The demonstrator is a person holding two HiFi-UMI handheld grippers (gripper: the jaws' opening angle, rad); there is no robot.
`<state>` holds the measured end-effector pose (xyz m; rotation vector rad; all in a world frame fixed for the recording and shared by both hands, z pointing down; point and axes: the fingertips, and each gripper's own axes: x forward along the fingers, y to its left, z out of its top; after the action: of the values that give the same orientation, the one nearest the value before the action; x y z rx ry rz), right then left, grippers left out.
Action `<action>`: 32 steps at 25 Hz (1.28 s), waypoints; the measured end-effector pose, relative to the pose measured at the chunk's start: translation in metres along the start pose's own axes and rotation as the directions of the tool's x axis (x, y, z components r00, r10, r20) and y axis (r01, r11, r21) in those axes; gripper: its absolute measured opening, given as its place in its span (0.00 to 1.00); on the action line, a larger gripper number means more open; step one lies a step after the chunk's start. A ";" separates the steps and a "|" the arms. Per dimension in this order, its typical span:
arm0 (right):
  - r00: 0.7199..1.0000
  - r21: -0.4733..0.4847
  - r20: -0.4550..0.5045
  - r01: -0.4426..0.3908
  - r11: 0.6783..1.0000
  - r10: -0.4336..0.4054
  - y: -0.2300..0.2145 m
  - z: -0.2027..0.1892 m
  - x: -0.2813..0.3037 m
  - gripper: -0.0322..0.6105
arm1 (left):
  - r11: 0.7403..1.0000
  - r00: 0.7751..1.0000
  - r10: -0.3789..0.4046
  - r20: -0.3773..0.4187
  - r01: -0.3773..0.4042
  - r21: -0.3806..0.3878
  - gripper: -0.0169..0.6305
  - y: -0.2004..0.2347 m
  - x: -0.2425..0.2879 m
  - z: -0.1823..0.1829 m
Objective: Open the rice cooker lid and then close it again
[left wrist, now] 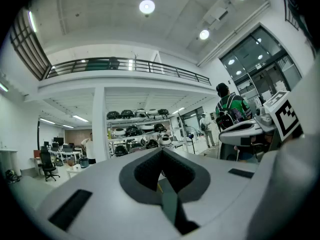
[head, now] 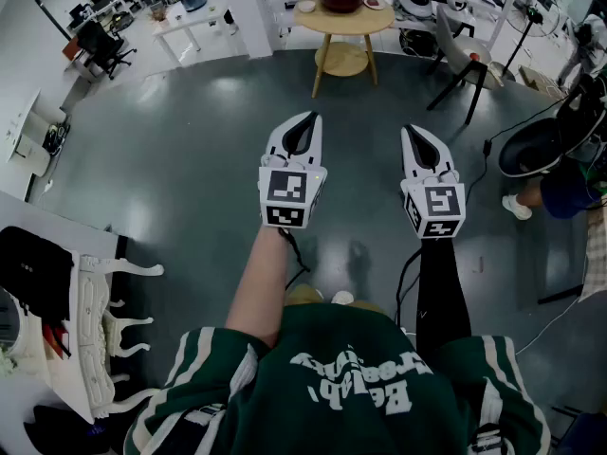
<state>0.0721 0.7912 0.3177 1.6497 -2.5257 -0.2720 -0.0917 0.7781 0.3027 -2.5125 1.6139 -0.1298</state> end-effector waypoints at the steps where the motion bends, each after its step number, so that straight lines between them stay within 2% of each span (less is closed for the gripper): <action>1: 1.000 0.001 -0.001 0.000 1.000 0.000 0.002 -0.001 -0.002 0.06 | 1.000 1.000 0.003 -0.003 -0.003 0.000 0.02 0.001 -0.002 -0.001; 11: 1.000 0.038 0.002 0.020 0.999 -0.020 -0.007 -0.004 -0.007 0.06 | 1.000 1.000 0.000 -0.016 0.000 0.016 0.02 -0.005 -0.003 0.001; 18: 1.000 0.052 0.000 0.023 0.998 -0.023 -0.019 -0.014 0.020 0.06 | 1.000 1.000 -0.004 -0.022 0.004 0.011 0.02 0.007 0.027 -0.006; 25: 0.999 0.049 -0.016 0.038 0.998 -0.037 -0.046 -0.033 0.088 0.06 | 1.000 1.000 0.013 -0.022 -0.013 0.008 0.02 0.043 0.094 -0.025; 32: 0.998 0.046 -0.017 0.058 0.997 -0.058 -0.090 -0.035 0.198 0.06 | 1.000 1.000 -0.003 -0.024 0.003 -0.005 0.02 0.094 0.202 -0.034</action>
<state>0.0794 0.5713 0.3326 1.7370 -2.4939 -0.2064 -0.0972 0.5533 0.3181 -2.5260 1.6213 -0.1567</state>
